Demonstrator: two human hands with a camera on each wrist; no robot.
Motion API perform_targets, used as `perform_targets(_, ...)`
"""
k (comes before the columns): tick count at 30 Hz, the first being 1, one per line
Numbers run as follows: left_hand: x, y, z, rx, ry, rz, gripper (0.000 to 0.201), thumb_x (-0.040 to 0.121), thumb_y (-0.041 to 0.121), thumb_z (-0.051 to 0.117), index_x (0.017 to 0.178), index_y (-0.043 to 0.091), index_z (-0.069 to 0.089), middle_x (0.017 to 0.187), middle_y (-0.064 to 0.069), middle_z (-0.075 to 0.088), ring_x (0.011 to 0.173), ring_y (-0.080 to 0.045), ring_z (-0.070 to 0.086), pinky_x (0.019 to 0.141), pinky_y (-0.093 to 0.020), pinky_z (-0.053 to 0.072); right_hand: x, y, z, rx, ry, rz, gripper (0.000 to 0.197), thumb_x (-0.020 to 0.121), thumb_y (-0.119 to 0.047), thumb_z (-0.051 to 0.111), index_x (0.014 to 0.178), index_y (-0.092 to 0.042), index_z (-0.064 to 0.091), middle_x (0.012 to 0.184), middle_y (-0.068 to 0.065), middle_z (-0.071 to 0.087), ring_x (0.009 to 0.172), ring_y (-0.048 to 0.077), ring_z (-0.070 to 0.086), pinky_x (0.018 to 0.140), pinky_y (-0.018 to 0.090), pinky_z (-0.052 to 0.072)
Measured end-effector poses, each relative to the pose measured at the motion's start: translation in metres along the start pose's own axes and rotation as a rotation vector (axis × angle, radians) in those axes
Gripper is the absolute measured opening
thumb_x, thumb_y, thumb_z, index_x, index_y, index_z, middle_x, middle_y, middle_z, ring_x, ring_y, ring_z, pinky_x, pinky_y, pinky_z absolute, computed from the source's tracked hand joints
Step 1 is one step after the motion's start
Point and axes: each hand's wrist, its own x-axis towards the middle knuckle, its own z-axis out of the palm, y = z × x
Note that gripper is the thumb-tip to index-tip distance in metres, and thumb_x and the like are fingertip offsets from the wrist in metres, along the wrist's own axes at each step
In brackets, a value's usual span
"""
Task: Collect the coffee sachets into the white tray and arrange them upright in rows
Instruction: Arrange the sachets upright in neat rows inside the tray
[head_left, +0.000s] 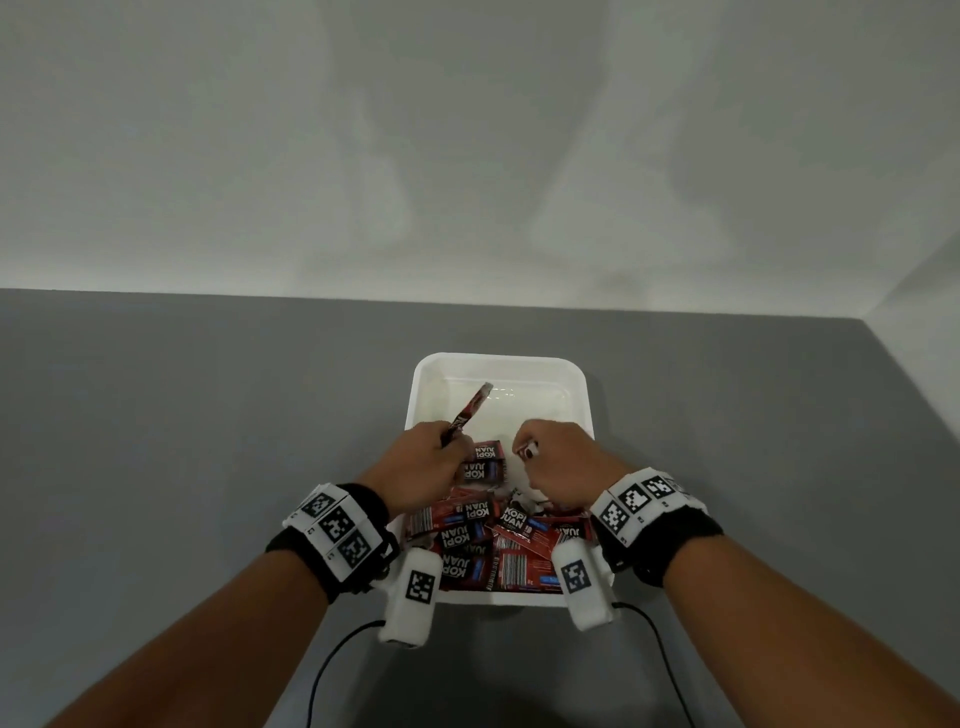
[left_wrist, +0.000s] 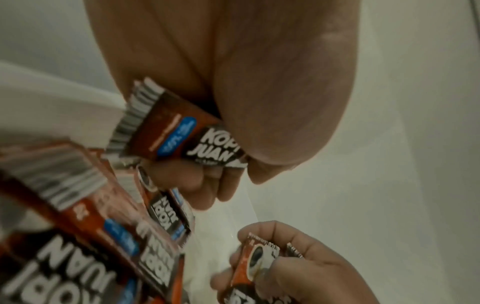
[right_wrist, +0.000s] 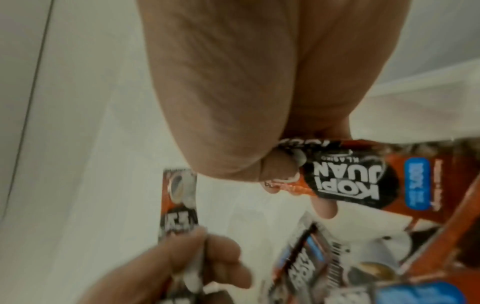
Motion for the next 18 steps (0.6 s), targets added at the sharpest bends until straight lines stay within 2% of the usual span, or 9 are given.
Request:
perform_targets(3, -0.003, -0.001, 0.009, -0.249, -0.036, -0.071, 0.025, 0.1, 0.028, 0.054, 0.095, 0.008, 0.069, 0.083, -0.014, 0.075, 0.064, -0.025, 0.063, 0.066, -0.039, 0.051, -0.003, 0.003, -0.008, 0.29, 0.073, 0.045, 0.036, 0.091, 0.003, 0.045, 0.11, -0.024, 0.06, 0.107, 0.001, 0.069, 0.088, 0.016, 0.074, 0.066, 0.027, 0.05)
perform_targets(5, -0.003, 0.004, 0.018, -0.338, -0.004, -0.048, 0.017, 0.103, 0.019, 0.051, 0.111, 0.015, 0.065, 0.094, -0.012, 0.077, 0.065, -0.019, 0.063, 0.064, -0.034, 0.052, -0.007, 0.0, -0.012, 0.529, 0.142, 0.064, 0.037, 0.092, 0.006, 0.042, 0.109, -0.021, 0.06, 0.096, 0.004, 0.071, 0.076, 0.017, 0.072, 0.065, 0.03, 0.05)
perform_targets(6, -0.003, 0.008, 0.023, -0.401, 0.011, -0.036, 0.018, 0.104, 0.015, 0.049, 0.117, 0.018, 0.061, 0.093, -0.011, 0.076, 0.061, -0.016, 0.061, 0.06, -0.03, 0.05, -0.009, -0.004, -0.012, 0.649, 0.202, 0.063, 0.029, 0.092, 0.003, 0.045, 0.105, -0.017, 0.062, 0.091, 0.005, 0.069, 0.073, 0.019, 0.067, 0.067, 0.033, 0.05)
perform_targets(8, -0.003, 0.019, 0.032, -0.528, 0.029, -0.05, 0.018, 0.104, 0.015, 0.049, 0.119, 0.017, 0.059, 0.079, -0.008, 0.067, 0.053, -0.01, 0.055, 0.054, -0.024, 0.045, -0.013, -0.013, -0.014, 0.896, 0.255, 0.071, 0.006, 0.096, -0.015, 0.057, 0.096, -0.011, 0.061, 0.081, 0.005, 0.059, 0.071, 0.018, 0.055, 0.069, 0.035, 0.047)
perform_targets(10, -0.006, 0.029, 0.038, -0.686, -0.009, -0.085, 0.02, 0.097, 0.03, 0.063, 0.108, 0.013, 0.061, 0.075, -0.007, 0.057, 0.057, -0.015, 0.057, 0.058, -0.027, 0.05, -0.017, -0.02, -0.013, 1.188, 0.197, 0.101, 0.017, 0.098, -0.03, 0.058, 0.094, -0.013, 0.057, 0.074, 0.001, 0.051, 0.062, 0.014, 0.05, 0.061, 0.031, 0.044)
perform_targets(12, -0.008, 0.038, 0.042, -0.805, -0.08, -0.088, 0.048, 0.077, 0.044, 0.082, 0.105, 0.012, 0.059, 0.083, -0.013, 0.053, 0.071, -0.029, 0.053, 0.068, -0.042, 0.049, -0.023, -0.027, -0.016, 1.505, 0.13, 0.094, 0.013, 0.095, -0.015, 0.047, 0.099, -0.012, 0.059, 0.077, 0.003, 0.056, 0.06, 0.017, 0.059, 0.058, 0.032, 0.049)
perform_targets(13, -0.009, 0.041, 0.043, -0.841, -0.108, -0.071, 0.062, 0.071, 0.045, 0.088, 0.11, 0.008, 0.057, 0.092, -0.015, 0.055, 0.08, -0.034, 0.052, 0.073, -0.049, 0.046, -0.024, -0.028, -0.016, 1.587, 0.121, 0.081, 0.025, 0.091, -0.002, 0.04, 0.105, -0.009, 0.059, 0.084, 0.007, 0.059, 0.066, 0.02, 0.063, 0.059, 0.033, 0.052)
perform_targets(15, -0.011, 0.043, 0.046, -0.915, -0.126, -0.04, 0.073, 0.071, 0.032, 0.09, 0.125, 0.003, 0.051, 0.106, -0.025, 0.06, 0.093, -0.038, 0.057, 0.084, -0.053, 0.046, -0.023, -0.032, -0.014, 1.554, 0.155, 0.086, 0.047, 0.086, 0.015, 0.028, 0.115, -0.008, 0.057, 0.093, 0.012, 0.061, 0.069, 0.02, 0.064, 0.057, 0.031, 0.053)
perform_targets(18, -0.011, 0.043, 0.048, -0.942, -0.156, -0.009, 0.069, 0.071, 0.008, 0.077, 0.132, 0.0, 0.048, 0.109, -0.038, 0.059, 0.094, -0.039, 0.062, 0.085, -0.049, 0.05, -0.027, -0.033, -0.009, 1.447, 0.165, 0.053, 0.054, 0.083, 0.025, 0.026, 0.115, -0.007, 0.056, 0.097, 0.017, 0.066, 0.08, 0.026, 0.065, 0.061, 0.034, 0.054)
